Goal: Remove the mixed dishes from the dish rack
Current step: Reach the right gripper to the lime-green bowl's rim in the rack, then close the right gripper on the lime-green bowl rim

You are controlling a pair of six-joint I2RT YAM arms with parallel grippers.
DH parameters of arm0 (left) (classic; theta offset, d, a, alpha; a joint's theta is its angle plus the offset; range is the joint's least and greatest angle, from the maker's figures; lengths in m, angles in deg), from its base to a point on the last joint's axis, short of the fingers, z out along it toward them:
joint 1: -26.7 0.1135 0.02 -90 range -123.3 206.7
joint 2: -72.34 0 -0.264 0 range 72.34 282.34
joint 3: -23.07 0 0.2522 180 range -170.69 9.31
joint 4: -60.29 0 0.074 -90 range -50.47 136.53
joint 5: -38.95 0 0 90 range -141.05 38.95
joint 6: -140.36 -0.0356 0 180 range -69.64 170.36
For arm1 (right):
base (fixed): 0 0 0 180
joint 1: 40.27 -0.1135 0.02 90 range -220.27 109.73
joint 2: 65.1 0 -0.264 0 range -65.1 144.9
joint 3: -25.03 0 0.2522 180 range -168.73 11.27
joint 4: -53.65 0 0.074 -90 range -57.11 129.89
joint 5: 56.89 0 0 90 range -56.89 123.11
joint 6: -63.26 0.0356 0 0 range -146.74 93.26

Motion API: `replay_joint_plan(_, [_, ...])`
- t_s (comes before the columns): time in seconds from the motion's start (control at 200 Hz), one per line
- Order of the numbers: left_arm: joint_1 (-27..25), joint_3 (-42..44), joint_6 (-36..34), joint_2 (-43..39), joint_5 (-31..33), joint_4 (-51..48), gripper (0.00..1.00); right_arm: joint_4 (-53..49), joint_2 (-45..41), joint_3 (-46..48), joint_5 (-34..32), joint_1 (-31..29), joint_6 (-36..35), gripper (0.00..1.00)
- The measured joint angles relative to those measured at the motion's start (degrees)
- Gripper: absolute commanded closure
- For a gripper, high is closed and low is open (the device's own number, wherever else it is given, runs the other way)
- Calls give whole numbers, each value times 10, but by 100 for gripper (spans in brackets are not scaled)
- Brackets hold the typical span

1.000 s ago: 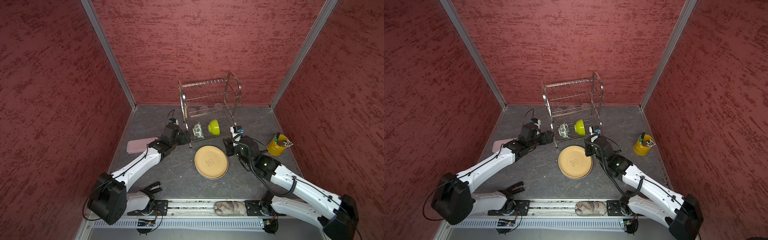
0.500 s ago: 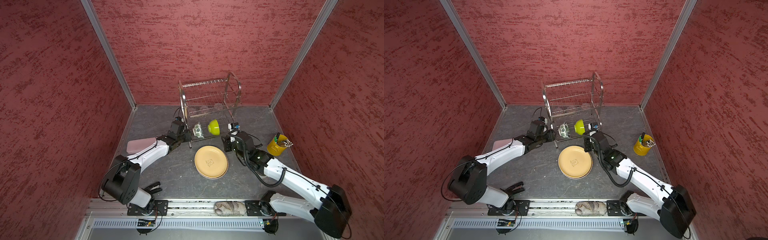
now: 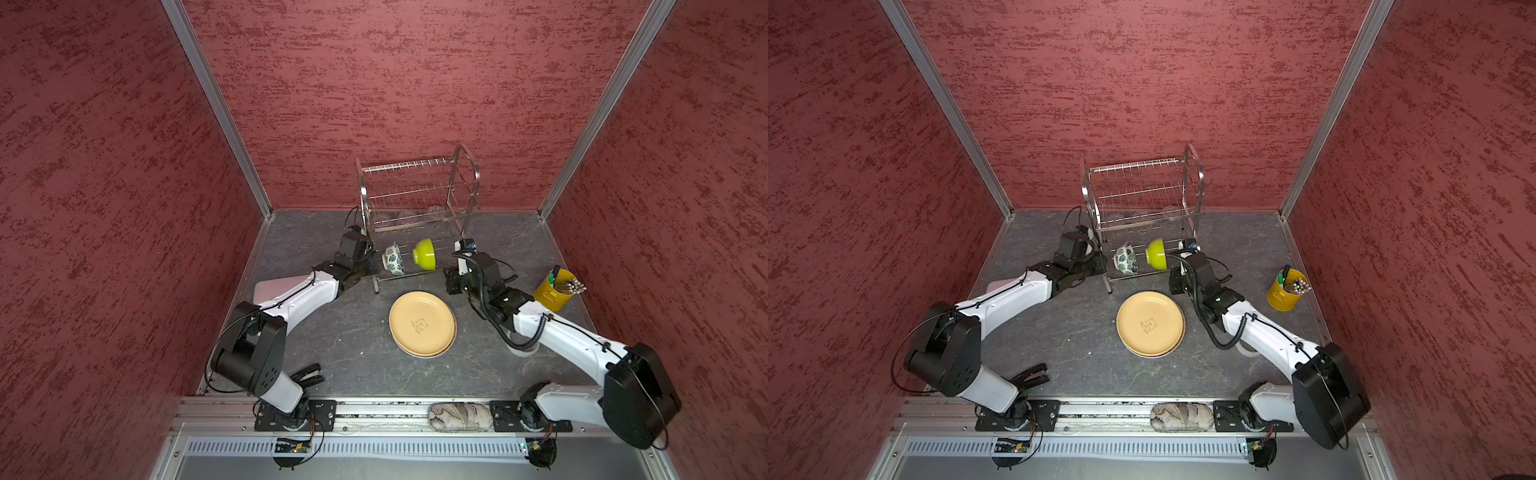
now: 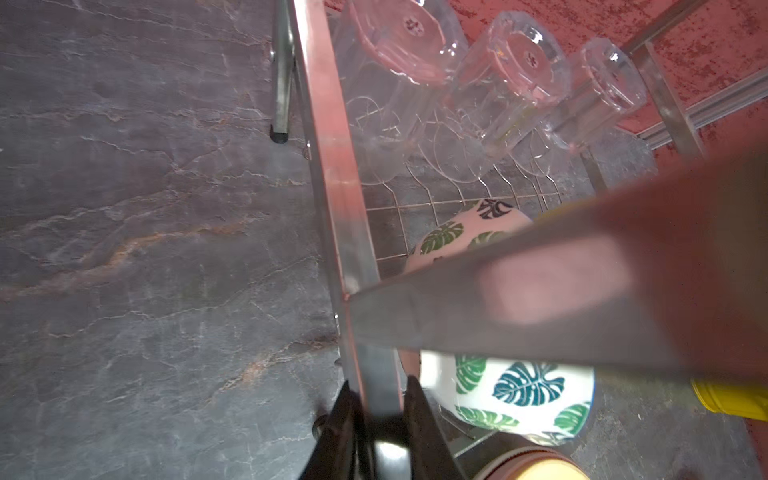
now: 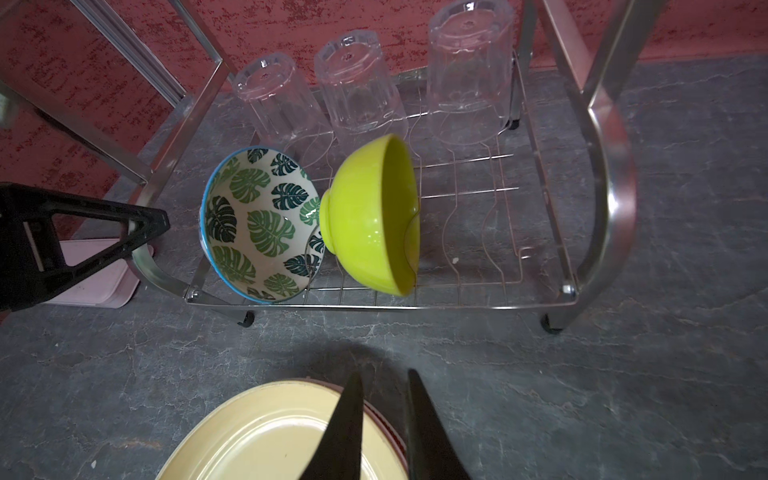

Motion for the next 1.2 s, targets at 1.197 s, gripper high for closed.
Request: replay_joint_plan(1.197, [17,-28,-27,16,-3,-25,80,62,134,-83,117,36,33,77])
